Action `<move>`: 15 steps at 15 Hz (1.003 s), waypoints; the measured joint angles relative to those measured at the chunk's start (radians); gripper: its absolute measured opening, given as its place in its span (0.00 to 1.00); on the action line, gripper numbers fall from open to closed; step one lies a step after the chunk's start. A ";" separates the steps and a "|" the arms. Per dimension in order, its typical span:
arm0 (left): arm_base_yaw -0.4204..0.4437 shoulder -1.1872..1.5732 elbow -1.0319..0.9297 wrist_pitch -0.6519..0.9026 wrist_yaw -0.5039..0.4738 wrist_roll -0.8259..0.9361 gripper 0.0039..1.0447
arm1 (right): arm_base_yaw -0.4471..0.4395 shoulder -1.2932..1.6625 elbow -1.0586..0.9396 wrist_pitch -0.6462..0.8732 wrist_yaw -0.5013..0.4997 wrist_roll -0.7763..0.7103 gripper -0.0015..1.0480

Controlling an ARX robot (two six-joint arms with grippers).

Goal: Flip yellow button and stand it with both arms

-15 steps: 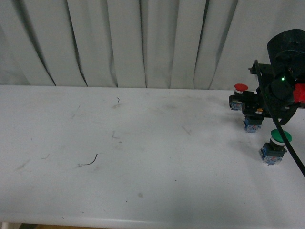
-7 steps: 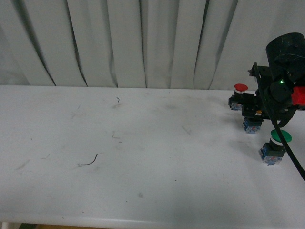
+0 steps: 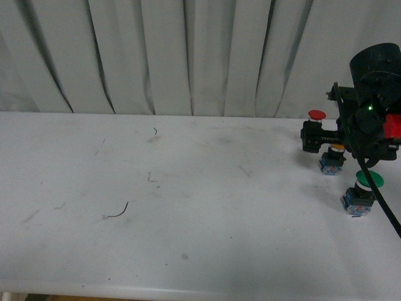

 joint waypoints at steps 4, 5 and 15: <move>0.000 0.000 0.000 0.000 0.000 0.000 0.94 | 0.000 -0.001 0.000 0.003 -0.001 0.000 0.94; 0.000 0.000 0.000 0.000 0.000 0.000 0.94 | 0.000 -0.005 -0.004 0.015 -0.006 0.000 0.94; 0.000 0.000 0.000 0.000 0.000 0.000 0.94 | -0.201 -0.681 -0.656 0.480 -0.292 0.021 0.94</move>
